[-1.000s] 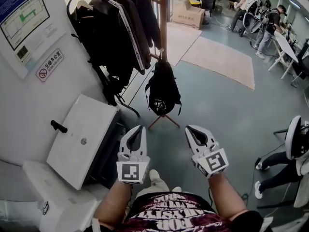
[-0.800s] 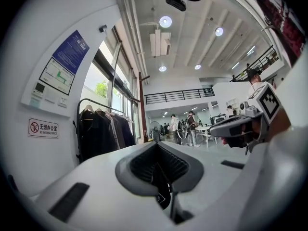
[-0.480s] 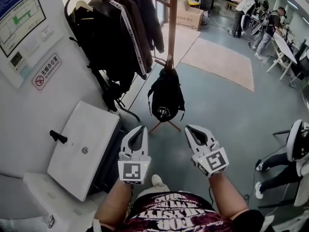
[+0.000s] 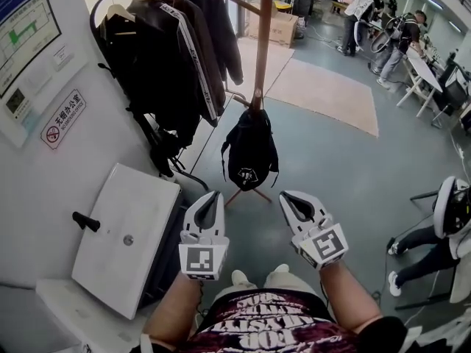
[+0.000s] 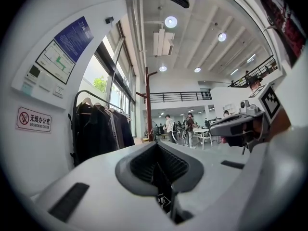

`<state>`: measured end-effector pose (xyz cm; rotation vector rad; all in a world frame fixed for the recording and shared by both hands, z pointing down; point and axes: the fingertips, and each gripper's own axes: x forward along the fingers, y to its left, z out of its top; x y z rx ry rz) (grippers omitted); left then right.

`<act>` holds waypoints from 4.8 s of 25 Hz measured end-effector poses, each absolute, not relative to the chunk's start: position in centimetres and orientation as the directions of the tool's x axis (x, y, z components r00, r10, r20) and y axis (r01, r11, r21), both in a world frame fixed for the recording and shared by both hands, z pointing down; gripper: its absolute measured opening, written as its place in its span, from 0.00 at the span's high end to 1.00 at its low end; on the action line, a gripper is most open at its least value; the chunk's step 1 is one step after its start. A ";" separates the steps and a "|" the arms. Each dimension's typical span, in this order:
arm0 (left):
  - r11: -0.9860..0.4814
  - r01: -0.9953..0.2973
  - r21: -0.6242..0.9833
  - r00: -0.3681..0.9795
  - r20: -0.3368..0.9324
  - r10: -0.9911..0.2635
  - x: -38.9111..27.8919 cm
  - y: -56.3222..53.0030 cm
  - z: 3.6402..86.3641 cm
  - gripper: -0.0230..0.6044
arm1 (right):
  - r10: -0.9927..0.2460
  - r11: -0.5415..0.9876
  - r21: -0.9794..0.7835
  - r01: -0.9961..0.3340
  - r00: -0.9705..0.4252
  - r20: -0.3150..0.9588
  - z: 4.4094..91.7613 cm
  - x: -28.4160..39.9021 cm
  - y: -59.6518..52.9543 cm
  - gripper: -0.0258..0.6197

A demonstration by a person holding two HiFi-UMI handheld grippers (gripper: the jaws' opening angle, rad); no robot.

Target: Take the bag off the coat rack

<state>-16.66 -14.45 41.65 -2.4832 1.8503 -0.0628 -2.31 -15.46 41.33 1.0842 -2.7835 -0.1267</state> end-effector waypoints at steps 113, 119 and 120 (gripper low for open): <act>-0.458 -0.889 0.021 0.450 0.228 -0.863 -10.1 -50.3 49.0 0.75 | -0.600 0.778 -0.015 -0.628 -0.749 0.281 49.3 -6.6 -51.4 0.78; -0.455 -0.890 0.006 0.439 0.275 -0.855 -9.7 -51.5 50.5 0.75 | -0.611 0.771 0.010 -0.637 -0.734 0.297 49.7 -6.8 -52.0 0.83; -0.445 -0.896 0.001 0.426 0.286 -0.858 -9.8 -51.7 50.7 0.75 | -0.614 0.771 0.026 -0.637 -0.731 0.299 49.6 -6.8 -52.0 0.83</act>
